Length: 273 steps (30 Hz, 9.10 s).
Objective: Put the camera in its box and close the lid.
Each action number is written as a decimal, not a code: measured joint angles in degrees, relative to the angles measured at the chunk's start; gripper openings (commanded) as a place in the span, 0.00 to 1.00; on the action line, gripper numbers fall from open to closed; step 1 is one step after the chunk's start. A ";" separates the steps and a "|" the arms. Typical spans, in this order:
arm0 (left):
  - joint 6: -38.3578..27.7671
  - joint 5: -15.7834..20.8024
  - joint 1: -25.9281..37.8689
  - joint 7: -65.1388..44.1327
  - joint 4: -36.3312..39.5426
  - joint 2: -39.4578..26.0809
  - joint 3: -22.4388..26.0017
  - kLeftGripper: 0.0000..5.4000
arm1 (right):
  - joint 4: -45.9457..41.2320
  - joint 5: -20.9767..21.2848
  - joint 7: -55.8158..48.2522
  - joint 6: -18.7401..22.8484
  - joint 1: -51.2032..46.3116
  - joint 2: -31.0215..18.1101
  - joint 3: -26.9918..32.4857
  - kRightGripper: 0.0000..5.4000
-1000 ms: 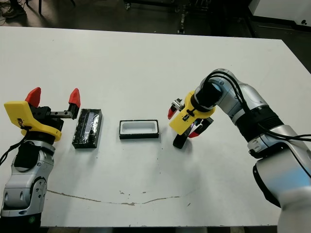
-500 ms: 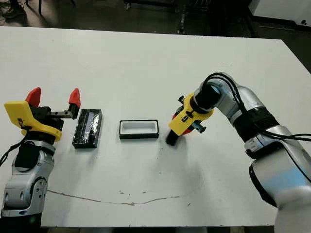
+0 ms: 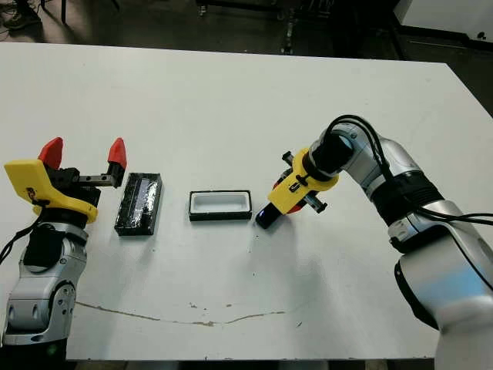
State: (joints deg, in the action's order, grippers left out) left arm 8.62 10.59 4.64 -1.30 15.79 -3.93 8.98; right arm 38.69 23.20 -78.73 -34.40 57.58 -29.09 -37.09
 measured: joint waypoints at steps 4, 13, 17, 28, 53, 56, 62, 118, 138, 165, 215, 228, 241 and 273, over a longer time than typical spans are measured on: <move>0.01 0.06 0.02 0.00 0.00 0.00 0.03 1.00 | 0.42 0.78 0.13 -0.09 0.43 0.03 -0.12 0.32; 0.01 -0.16 0.04 0.02 0.00 0.00 -0.22 1.00 | 9.05 -0.18 -0.59 7.40 5.56 2.47 3.10 0.32; 0.02 -0.25 0.04 0.40 0.01 0.00 -0.23 1.00 | 13.85 -0.17 -2.26 9.88 9.07 2.98 4.02 0.32; 0.02 -0.16 0.04 0.45 0.00 0.01 -0.13 1.00 | 19.95 -4.44 -3.84 14.48 14.27 3.23 10.81 0.32; 0.06 0.04 -0.03 0.94 0.04 0.13 0.04 1.00 | -30.20 -16.26 10.98 82.36 -3.24 5.96 21.02 0.32; 0.07 -0.02 -0.04 0.95 0.05 0.14 0.03 1.00 | -34.81 -17.89 12.48 86.68 -3.99 5.62 19.93 0.32; 0.07 0.03 -0.05 0.94 0.05 0.14 0.04 1.00 | -35.96 -20.72 13.21 87.19 -4.10 4.28 17.61 0.32; 0.39 -0.01 0.07 1.37 0.12 0.23 0.01 1.00 | -17.92 -19.95 1.63 68.64 6.35 8.34 6.92 0.32; 0.39 -0.01 0.07 1.40 0.13 0.57 0.02 1.00 | -18.71 -19.59 1.61 67.75 4.55 8.86 5.69 0.32; 0.38 -0.10 0.03 1.81 0.14 0.94 0.06 1.00 | -19.73 -19.59 1.61 66.63 2.00 9.21 4.25 0.32; 0.04 -0.65 -0.31 1.93 0.19 1.78 0.11 1.00 | -17.62 -18.07 1.54 62.88 -0.82 9.56 3.69 0.32; 0.04 -0.53 -0.31 1.91 0.20 1.78 0.37 1.00 | -17.31 -17.50 1.58 63.11 -0.87 9.61 2.95 0.32; -0.22 -0.60 -0.30 1.92 0.51 1.79 0.22 1.00 | -16.37 -16.17 1.71 61.89 -0.94 10.65 1.85 0.32; -0.21 -0.98 -0.63 1.99 1.23 1.82 -0.08 1.00 | -17.67 -13.84 2.09 61.18 -1.32 10.94 0.98 0.32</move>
State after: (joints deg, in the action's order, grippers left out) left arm 8.41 9.61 4.01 0.69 17.02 -2.11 8.90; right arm 21.02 9.36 -76.64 26.78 56.26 -18.15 -36.12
